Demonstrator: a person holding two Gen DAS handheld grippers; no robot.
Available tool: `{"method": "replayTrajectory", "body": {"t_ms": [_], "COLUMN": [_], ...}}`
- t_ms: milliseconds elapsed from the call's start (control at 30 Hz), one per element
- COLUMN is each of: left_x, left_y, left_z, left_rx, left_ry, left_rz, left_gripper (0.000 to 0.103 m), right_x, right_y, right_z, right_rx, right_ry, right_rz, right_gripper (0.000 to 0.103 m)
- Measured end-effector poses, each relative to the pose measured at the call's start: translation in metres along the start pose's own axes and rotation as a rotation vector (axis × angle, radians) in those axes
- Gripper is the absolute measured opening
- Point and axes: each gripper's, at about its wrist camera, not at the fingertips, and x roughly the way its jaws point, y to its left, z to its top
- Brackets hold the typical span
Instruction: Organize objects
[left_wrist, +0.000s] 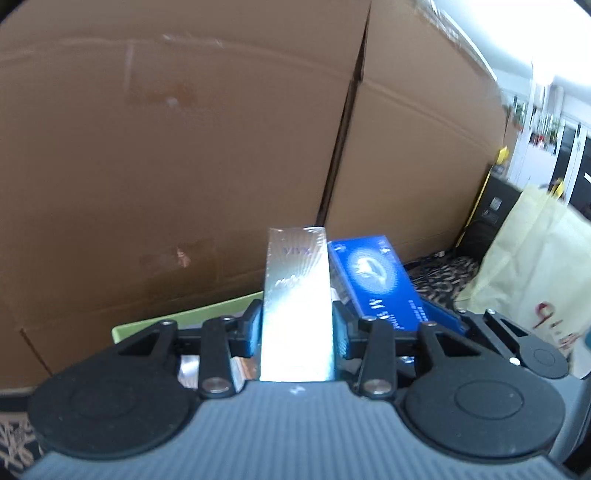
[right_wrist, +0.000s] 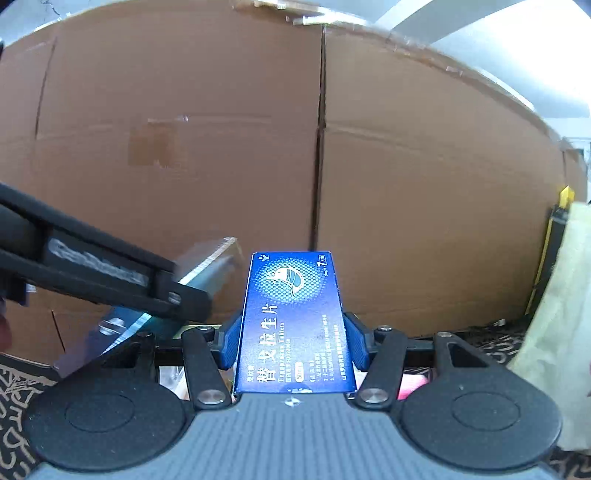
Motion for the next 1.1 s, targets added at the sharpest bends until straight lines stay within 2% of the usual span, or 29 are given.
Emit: {"method": "replayTrajectory", "body": {"t_ms": [67,133,167,300,433,633,733,867,1100], "left_x": [0.008,0.004,0.001,-0.004,-0.014,-0.055,-0.075,-0.097,-0.110], "left_y": [0.003,0.008,0.010,0.015,0.014,0.025,0.027,0.024,0.014], "left_z": [-0.009,-0.018,-0.021,-0.025,-0.027,-0.037,-0.046,-0.066,-0.117], "left_rx": [0.024,0.009,0.010,0.004,-0.013,-0.064,-0.077,-0.063,-0.044], "left_ry": [-0.006,-0.044,-0.057,-0.059,-0.079,-0.123,-0.127,-0.097,0.020], "left_rz": [0.018,0.034,0.028,0.036,0.060,0.094,0.111,0.167,0.247], "left_gripper": [0.077,0.088,0.089,0.093,0.103,0.103,0.103,0.103,0.103], "right_x": [0.017,0.025,0.024,0.014,0.001,-0.033,-0.056,-0.083,-0.119], "right_y": [0.004,0.007,0.007,0.007,0.005,-0.001,-0.003,0.000,0.005], "right_z": [-0.008,-0.019,-0.024,-0.037,-0.035,-0.023,-0.022,-0.030,-0.054], "right_rx": [-0.030,-0.067,-0.083,-0.102,-0.095,-0.055,-0.019,0.008,0.012], "right_ry": [0.052,0.097,0.092,0.063,0.064,0.039,0.032,0.062,0.131], "right_rz": [0.012,0.023,0.013,-0.018,-0.034,-0.059,-0.044,-0.033,-0.020], "right_gripper": [0.061,0.068,0.075,0.083,0.084,0.084,0.090,0.093,0.097]}}
